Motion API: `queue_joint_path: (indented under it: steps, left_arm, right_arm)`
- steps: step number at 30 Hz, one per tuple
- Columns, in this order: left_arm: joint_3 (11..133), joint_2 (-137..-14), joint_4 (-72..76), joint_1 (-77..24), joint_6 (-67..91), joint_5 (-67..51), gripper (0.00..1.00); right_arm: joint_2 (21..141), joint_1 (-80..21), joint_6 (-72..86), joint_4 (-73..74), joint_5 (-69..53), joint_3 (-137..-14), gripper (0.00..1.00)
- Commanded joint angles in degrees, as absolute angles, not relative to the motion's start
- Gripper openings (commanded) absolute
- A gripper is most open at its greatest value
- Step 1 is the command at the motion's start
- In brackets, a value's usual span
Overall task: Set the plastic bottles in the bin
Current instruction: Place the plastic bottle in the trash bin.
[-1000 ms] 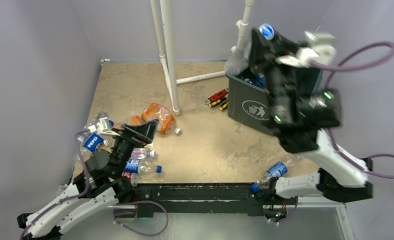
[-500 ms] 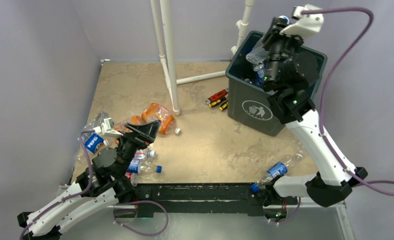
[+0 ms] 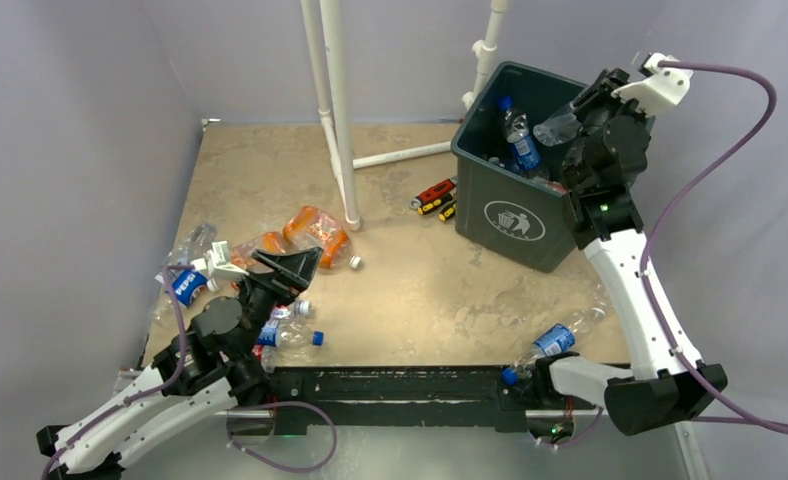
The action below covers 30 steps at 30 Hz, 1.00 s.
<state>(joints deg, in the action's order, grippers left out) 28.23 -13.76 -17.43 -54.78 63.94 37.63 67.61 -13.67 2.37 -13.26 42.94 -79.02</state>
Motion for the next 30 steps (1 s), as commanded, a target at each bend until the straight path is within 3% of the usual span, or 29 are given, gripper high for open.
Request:
queue_joint_path:
  steps: [1,8,10,13,15,22,25,30]
  left_arm:
    - [29.1,-15.8,-20.6,-55.0,66.9,37.3,0.97]
    - [28.1,-15.3,-22.0,-54.9,67.9,37.0,0.98]
    - [27.8,-15.3,-21.7,-54.9,67.9,36.9,0.98]
    - [27.6,-15.2,-21.8,-54.9,67.7,36.5,0.98]
    - [27.5,-15.1,-22.2,-54.9,67.7,36.4,0.98]
    - [28.1,-15.3,-21.9,-54.9,67.0,37.1,0.98]
    - [28.8,-16.3,-21.8,-55.0,66.5,37.1,0.99]
    - [30.5,-18.1,-22.2,-54.9,65.5,37.3,0.99]
  right_arm:
    - [68.3,-9.8,10.3,-13.2,40.8,-75.7,0.00]
    - [69.9,-5.5,14.8,-12.6,36.6,-71.2,0.02]
    - [70.3,-5.5,14.9,-12.5,35.1,-69.9,0.15]
    - [69.8,-5.3,15.1,-13.6,33.8,-67.0,0.49]
    - [69.3,-5.2,15.7,-13.6,33.3,-66.2,0.66]
    - [67.5,-5.2,16.9,-11.9,28.5,-70.8,0.81]
    - [66.4,-5.3,17.3,-11.9,27.0,-73.7,0.97]
    - [64.3,-6.4,20.8,-9.6,21.3,-78.6,0.99]
